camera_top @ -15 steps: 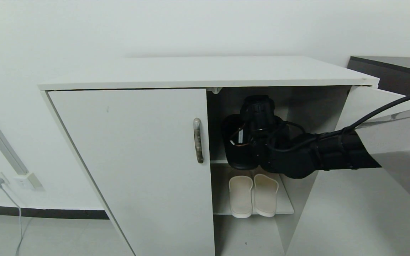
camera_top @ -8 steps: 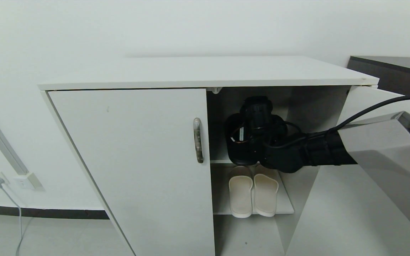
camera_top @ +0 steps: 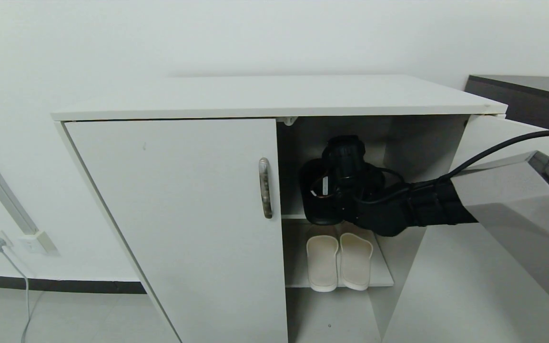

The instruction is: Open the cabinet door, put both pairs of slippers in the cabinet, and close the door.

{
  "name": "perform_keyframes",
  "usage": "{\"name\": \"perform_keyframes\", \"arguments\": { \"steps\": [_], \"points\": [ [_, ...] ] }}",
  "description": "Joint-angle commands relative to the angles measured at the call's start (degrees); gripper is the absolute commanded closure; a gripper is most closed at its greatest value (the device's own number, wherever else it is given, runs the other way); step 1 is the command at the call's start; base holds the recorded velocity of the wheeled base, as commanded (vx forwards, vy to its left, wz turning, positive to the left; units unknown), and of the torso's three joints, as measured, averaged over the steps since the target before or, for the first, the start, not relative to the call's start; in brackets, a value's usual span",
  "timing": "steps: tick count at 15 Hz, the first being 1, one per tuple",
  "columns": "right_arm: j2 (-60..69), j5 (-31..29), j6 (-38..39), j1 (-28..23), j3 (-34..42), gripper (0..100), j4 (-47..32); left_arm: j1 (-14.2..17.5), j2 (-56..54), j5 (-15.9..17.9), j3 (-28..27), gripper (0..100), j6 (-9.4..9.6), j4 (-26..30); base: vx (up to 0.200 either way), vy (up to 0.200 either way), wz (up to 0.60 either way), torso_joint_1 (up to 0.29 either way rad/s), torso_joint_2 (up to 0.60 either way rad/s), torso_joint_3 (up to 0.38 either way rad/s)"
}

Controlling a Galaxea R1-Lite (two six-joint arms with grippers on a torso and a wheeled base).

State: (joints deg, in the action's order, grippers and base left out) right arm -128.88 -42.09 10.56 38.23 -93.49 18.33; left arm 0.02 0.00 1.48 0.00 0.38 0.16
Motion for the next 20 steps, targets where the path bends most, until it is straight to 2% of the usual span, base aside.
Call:
{"name": "perform_keyframes", "arguments": {
  "steps": [1, 4, 7, 9, 13, 14, 20],
  "points": [
    [4.8, -0.2, 0.1, 1.1, 5.1, 0, 0.3, 0.1, 0.0, 0.0, 0.0, 100, 0.06, 0.0, 0.0, 0.0, 0.0, 0.0, 0.0, 0.0],
    [11.5, -0.3, 0.4, 3.3, 12.5, 0, 0.9, 0.1, 0.0, 0.0, 0.0, 100, 0.06, -0.1, 0.0, 0.0, 0.0, 0.0, 0.0, 0.0],
    [20.8, -0.1, 0.7, 6.7, 23.2, 0, 2.5, 0.1, 0.0, 0.0, 0.0, 100, 0.06, 0.0, 0.0, 0.0, 0.0, 0.0, 0.0, 0.0],
    [26.3, 0.3, 0.8, 9.9, 31.3, 0, 5.6, 0.1, 0.0, 0.0, 0.0, 100, 0.06, -0.1, 0.0, 0.0, 0.0, 0.0, 0.0, 0.0],
    [31.1, 1.2, 1.9, 15.7, 41.9, 0, 10.9, 0.1, 0.0, 0.0, 0.0, 100, 0.06, -0.1, 0.0, 0.0, 0.0, 0.0, 0.0, 0.0],
    [31.9, 1.4, 1.9, 16.1, 43.7, 100, 12.0, 0.1, 0.0, 0.0, 0.0, 100, 0.06, 0.0, 0.0, 0.0, 0.0, 0.0, 0.0, 0.0],
    [30.5, 3.2, 1.8, 16.2, 45.6, 100, 13.7, 0.1, 0.0, 0.0, 0.0, 100, 0.06, 0.0, 0.0, 0.0, 0.0, 0.0, 0.0, 0.0]
  ]
}}
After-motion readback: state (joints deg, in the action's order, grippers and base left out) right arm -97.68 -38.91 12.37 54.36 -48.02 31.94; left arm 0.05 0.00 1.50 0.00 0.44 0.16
